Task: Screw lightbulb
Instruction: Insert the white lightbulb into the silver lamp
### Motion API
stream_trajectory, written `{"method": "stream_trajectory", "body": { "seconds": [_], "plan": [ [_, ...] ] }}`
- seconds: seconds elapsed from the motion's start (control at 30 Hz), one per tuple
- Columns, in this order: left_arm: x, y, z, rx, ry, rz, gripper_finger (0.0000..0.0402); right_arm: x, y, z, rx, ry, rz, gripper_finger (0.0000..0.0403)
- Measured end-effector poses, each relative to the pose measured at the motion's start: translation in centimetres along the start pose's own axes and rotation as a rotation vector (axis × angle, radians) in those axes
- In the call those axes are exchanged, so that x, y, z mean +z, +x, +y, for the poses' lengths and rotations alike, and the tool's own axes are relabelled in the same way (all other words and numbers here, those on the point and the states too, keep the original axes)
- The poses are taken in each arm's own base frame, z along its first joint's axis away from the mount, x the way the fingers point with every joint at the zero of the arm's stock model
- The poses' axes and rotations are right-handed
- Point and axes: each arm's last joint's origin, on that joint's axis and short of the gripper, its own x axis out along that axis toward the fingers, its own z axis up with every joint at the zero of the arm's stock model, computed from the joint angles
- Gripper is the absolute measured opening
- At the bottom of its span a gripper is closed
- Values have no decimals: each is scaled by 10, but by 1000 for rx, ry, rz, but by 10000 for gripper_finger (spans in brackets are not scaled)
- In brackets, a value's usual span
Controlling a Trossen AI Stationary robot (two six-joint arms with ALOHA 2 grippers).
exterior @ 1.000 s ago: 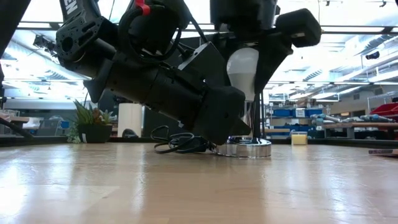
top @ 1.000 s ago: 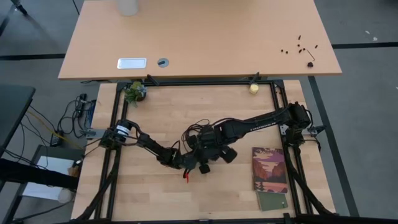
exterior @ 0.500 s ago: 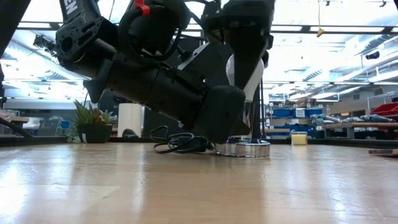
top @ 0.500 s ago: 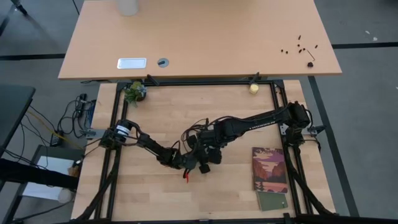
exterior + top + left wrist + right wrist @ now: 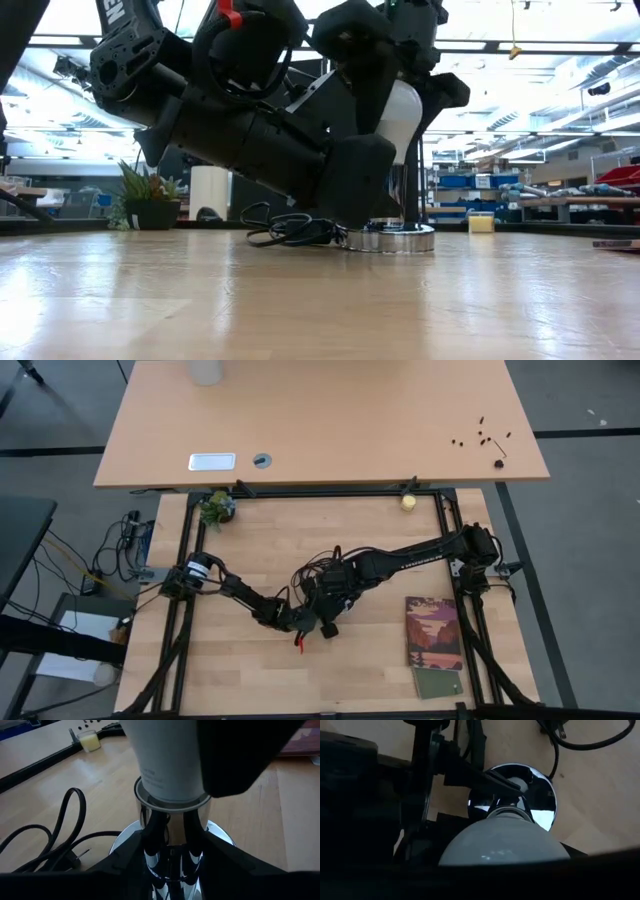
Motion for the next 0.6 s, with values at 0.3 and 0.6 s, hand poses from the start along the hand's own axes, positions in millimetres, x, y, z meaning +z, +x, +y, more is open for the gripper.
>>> {"method": "stream_trajectory", "body": {
  "seconds": [0.3,0.6],
  "plan": [
    [0,0,0,8,-4,0,178,12,-7,-2,36,-135,13,348],
    [-1,0,0,8,0,6,178,23,-56,-2,-5,-372,-17,397]
  ]
}}
